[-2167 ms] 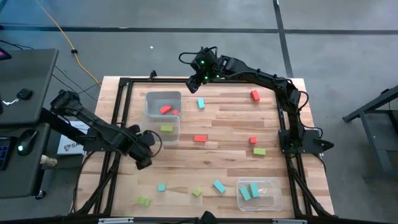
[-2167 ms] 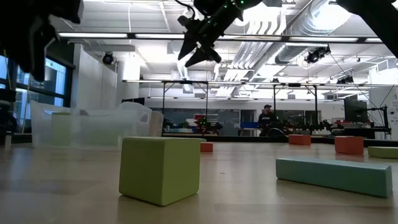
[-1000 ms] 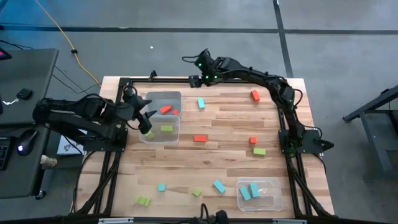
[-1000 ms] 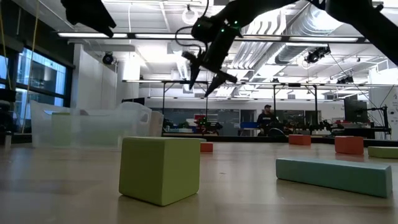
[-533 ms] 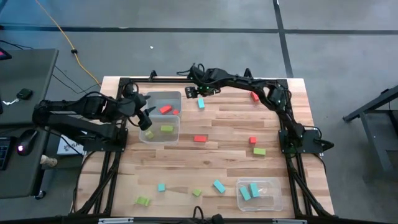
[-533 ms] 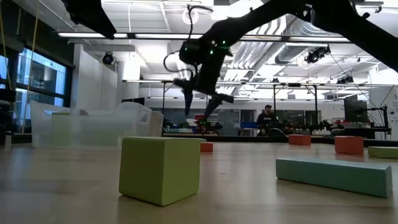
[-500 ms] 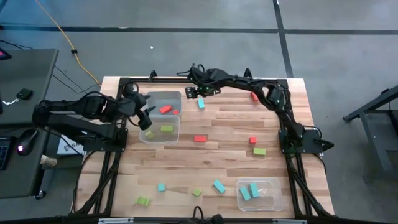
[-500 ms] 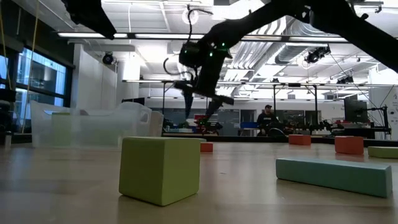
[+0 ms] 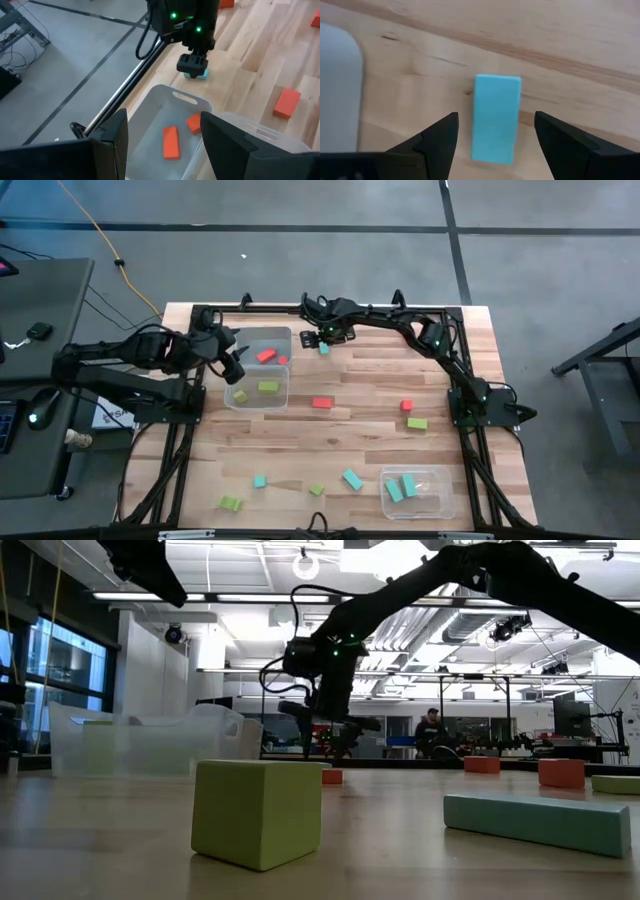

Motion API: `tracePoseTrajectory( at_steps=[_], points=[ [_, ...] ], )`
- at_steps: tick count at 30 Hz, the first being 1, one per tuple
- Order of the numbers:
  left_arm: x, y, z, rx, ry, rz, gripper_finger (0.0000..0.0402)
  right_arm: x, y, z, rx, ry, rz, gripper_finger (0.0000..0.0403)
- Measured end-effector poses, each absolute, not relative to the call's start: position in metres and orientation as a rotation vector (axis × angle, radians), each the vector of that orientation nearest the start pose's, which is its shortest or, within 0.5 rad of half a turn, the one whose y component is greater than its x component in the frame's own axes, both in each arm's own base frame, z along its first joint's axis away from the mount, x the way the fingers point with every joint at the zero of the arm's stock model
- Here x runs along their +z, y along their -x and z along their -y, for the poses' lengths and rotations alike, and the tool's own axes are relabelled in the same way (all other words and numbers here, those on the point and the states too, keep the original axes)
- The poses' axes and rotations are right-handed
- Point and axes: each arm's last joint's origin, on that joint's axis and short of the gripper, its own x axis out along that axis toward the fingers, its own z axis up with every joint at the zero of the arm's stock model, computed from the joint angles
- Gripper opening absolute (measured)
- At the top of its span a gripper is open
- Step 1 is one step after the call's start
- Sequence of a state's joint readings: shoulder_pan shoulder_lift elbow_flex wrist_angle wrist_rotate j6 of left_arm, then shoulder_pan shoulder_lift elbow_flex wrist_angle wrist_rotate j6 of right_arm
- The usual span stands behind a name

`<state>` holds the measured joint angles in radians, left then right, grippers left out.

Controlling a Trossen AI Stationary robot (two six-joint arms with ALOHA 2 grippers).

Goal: Sort & place blocks by color
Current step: Put the blue block into the bottom transparent bin

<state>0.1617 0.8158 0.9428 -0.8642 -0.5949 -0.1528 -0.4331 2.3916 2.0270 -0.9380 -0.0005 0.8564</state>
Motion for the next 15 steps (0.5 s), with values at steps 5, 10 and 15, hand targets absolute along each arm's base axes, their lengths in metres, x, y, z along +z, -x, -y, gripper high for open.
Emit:
tracePoseTrajectory(
  at_steps=[5, 10, 15],
  points=[
    [0.3246, -0.1373, -0.0413, 0.788, -0.015, -0.68, 0.0181, 0.1584, -0.4427, 0.2038, -0.919, -0.998, -1.08, 0.0251],
    [0.3246, -0.1366, -0.0436, 0.801, -0.008, -0.681, 0.0181, 0.1578, -0.4406, 0.2024, -0.931, -1.025, -1.101, 0.0229],
    [0.3246, -0.136, -0.0456, 0.815, -0.003, -0.682, 0.0181, 0.1584, -0.443, 0.2035, -0.912, -1.005, -1.08, 0.0202]
  ],
)
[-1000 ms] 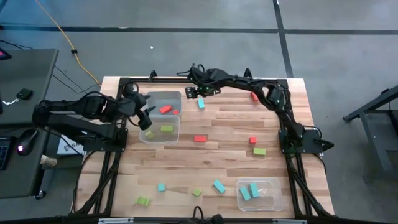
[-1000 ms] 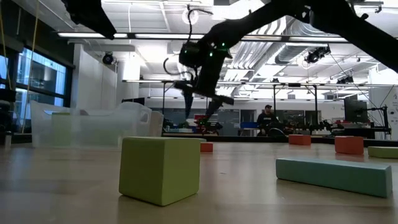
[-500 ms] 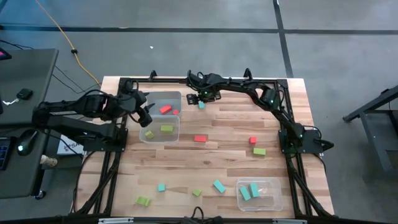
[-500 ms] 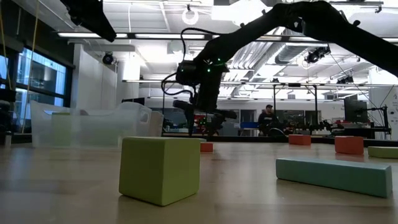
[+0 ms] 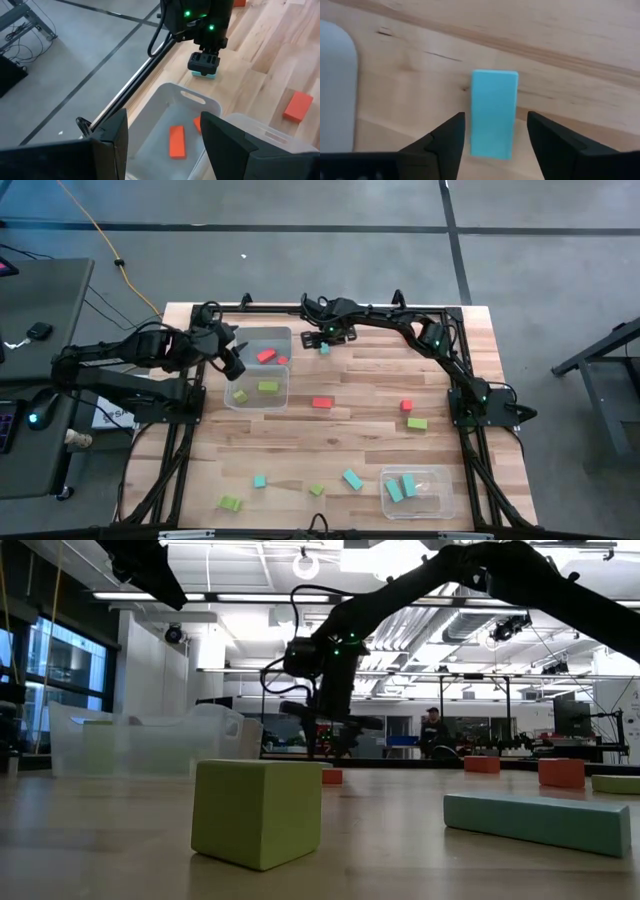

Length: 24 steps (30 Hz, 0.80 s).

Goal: Sort & place blocks by color
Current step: Put the blue block into the bottom transparent bin

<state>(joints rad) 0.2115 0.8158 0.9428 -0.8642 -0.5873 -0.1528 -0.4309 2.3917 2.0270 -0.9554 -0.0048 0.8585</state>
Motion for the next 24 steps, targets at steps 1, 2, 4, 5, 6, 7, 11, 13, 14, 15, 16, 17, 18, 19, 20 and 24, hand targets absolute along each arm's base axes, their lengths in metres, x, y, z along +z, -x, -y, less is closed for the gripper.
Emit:
tracePoseTrajectory(
  at_steps=[1, 2, 4, 5, 6, 7, 11, 13, 14, 15, 16, 17, 18, 19, 20, 24],
  points=[
    [0.3246, -0.1359, -0.0459, 0.818, -0.002, -0.682, 0.0181, 0.1586, -0.4436, 0.2037, -0.909, -1.005, -1.073, 0.0201],
    [0.3246, -0.1358, -0.0463, 0.82, -0.001, -0.682, 0.0181, 0.1587, -0.444, 0.2039, -0.909, -1.006, -1.068, 0.0199],
    [0.3245, -0.1357, -0.0466, 0.822, -0.001, -0.683, 0.0181, 0.1587, -0.4439, 0.2038, -0.906, -1.009, -1.07, 0.0199],
    [0.3246, -0.1357, -0.0466, 0.822, -0.001, -0.682, 0.0181, 0.1587, -0.4439, 0.2038, -0.902, -1.006, -1.072, 0.0199],
    [0.3246, -0.1357, -0.0466, 0.822, -0.002, -0.683, 0.0181, 0.1587, -0.444, 0.2036, -0.896, -1.005, -1.075, 0.0198],
    [0.3246, -0.1357, -0.0466, 0.819, -0.008, -0.686, 0.0181, 0.1587, -0.4439, 0.2037, -0.888, -1.008, -1.077, 0.0198],
    [0.3246, -0.1357, -0.0466, 0.813, -0.024, -0.693, 0.0181, 0.1589, -0.442, 0.2078, -0.868, -1.038, -1.08, 0.0198],
    [0.3246, -0.1358, -0.0466, 0.813, -0.024, -0.692, 0.0181, 0.1589, -0.441, 0.2093, -0.862, -1.043, -1.085, 0.0198],
    [0.3246, -0.1357, -0.0466, 0.813, -0.024, -0.692, 0.0181, 0.1588, -0.4405, 0.2093, -0.861, -1.04, -1.091, 0.0198],
    [0.3246, -0.1358, -0.0466, 0.813, -0.024, -0.693, 0.0181, 0.1588, -0.4401, 0.2095, -0.864, -1.042, -1.093, 0.0198],
    [0.3246, -0.1357, -0.0466, 0.813, -0.024, -0.692, 0.0181, 0.1588, -0.4398, 0.2099, -0.871, -1.045, -1.09, 0.0198],
    [0.3246, -0.1357, -0.0466, 0.813, -0.024, -0.692, 0.0181, 0.1588, -0.4398, 0.2099, -0.875, -1.048, -1.088, 0.0197],
    [0.3246, -0.1358, -0.0466, 0.813, -0.024, -0.692, 0.0181, 0.1589, -0.4398, 0.2098, -0.879, -1.051, -1.086, 0.0196],
    [0.3246, -0.1357, -0.0466, 0.813, -0.024, -0.692, 0.0181, 0.159, -0.44, 0.2096, -0.879, -1.051, -1.086, 0.0196],
    [0.3246, -0.1357, -0.0466, 0.813, -0.024, -0.692, 0.0181, 0.159, -0.44, 0.2094, -0.879, -1.051, -1.086, 0.0195],
    [0.3247, -0.1358, -0.0466, 0.813, -0.024, -0.692, 0.0181, 0.1591, -0.4399, 0.2089, -0.886, -1.088, -1.083, 0.0195]
  ],
)
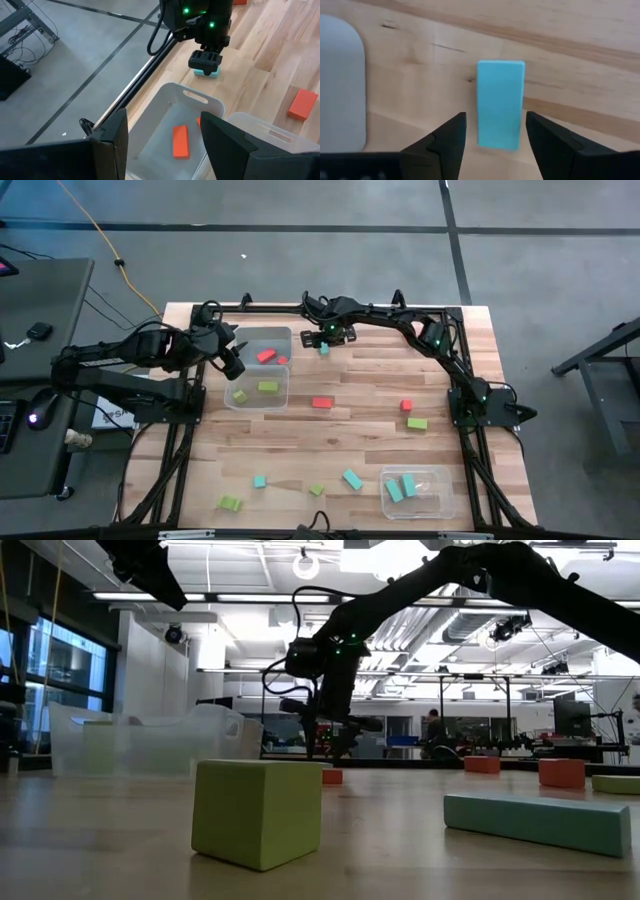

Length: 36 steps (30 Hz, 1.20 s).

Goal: Sort & place blocks by color
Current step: Put the blue block into the bottom transparent bin

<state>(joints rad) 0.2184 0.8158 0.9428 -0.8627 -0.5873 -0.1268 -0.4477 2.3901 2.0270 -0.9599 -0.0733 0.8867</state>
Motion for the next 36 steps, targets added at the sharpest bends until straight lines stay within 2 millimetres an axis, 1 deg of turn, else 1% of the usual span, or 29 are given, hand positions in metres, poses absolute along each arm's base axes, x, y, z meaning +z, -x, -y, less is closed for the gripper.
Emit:
tracePoseTrajectory(
  at_steps=[4, 8, 11, 16, 20, 26, 28, 33, 34, 36],
  points=[
    [0.325, -0.136, -0.047, 0.813, -0.024, -0.692, 0.0181, 0.158, -0.438, 0.206, -0.881, -1.069, -1.125, 0.0195],
    [0.325, -0.136, -0.047, 0.813, -0.024, -0.692, 0.0181, 0.148, -0.435, 0.211, -0.877, -1.157, -1.159, 0.0195],
    [0.325, -0.136, -0.047, 0.813, -0.024, -0.692, 0.0181, 0.146, -0.434, 0.216, -0.84, -1.21, -1.165, 0.0195],
    [0.325, -0.136, -0.047, 0.813, -0.024, -0.692, 0.0181, 0.146, -0.432, 0.218, -0.867, -1.177, -1.161, 0.0191],
    [0.325, -0.136, -0.047, 0.813, -0.024, -0.692, 0.0181, 0.146, -0.431, 0.219, -0.852, -1.174, -1.169, 0.0166],
    [0.325, -0.136, -0.047, 0.813, -0.024, -0.693, 0.0181, 0.147, -0.429, 0.219, -0.833, -1.149, -1.197, 0.01],
    [0.325, -0.136, -0.047, 0.813, -0.024, -0.693, 0.0181, 0.147, -0.428, 0.219, -0.808, -1.134, -1.211, 0.0098],
    [0.324, -0.136, -0.047, 0.813, -0.024, -0.694, 0.0181, 0.155, -0.425, 0.212, -0.811, -1.041, -1.26, 0.0098],
    [0.324, -0.136, -0.047, 0.813, -0.025, -0.694, 0.0181, 0.159, -0.426, 0.21, -0.812, -1.016, -1.248, 0.0098],
    [0.324, -0.136, -0.047, 0.813, -0.025, -0.695, 0.0181, 0.173, -0.424, 0.205, -0.815, -0.97, -1.237, 0.0098]
  ],
)
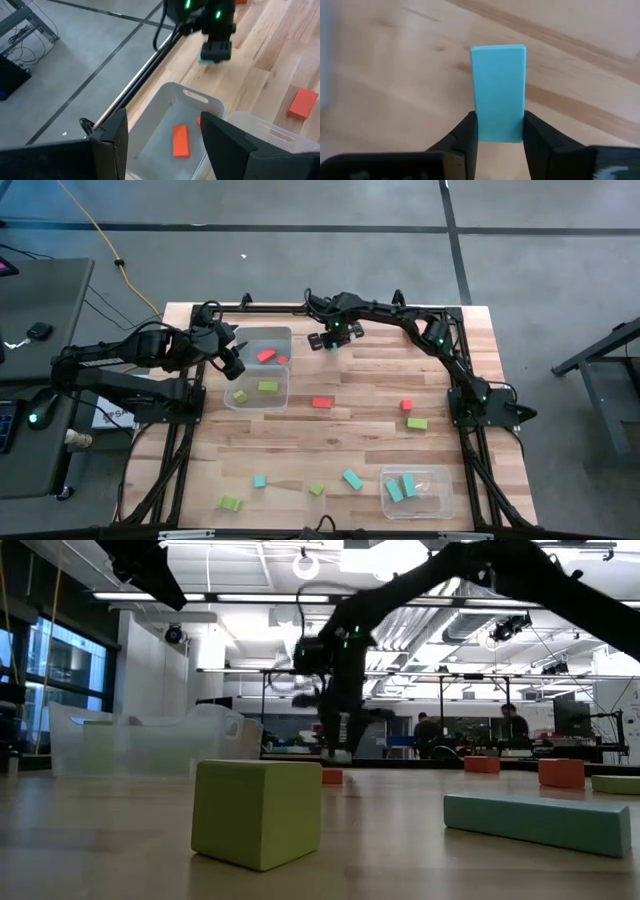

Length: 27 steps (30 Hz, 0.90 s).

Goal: Sort & place blocks by color
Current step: Put the blue block into the bottom transparent bin

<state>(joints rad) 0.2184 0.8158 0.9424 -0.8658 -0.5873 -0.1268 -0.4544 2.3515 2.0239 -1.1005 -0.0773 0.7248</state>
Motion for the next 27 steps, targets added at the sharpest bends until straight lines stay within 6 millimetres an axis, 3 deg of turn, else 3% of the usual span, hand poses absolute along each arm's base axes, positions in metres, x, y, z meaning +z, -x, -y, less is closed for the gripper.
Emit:
tracePoseTrajectory(
  at_steps=[13, 23, 27],
  points=[
    [0.324, -0.136, -0.046, 0.813, -0.025, -0.696, 0.0181, 0.25, -0.421, 0.161, -0.803, -0.715, -1.105, 0.0098],
    [0.324, -0.136, -0.047, 0.813, -0.025, -0.696, 0.0181, 0.308, -0.395, 0.123, -0.891, -0.528, -1.05, 0.0098],
    [0.324, -0.136, -0.047, 0.813, -0.025, -0.696, 0.0181, 0.318, -0.383, 0.112, -0.931, -0.47, -1.096, 0.0098]
  ],
)
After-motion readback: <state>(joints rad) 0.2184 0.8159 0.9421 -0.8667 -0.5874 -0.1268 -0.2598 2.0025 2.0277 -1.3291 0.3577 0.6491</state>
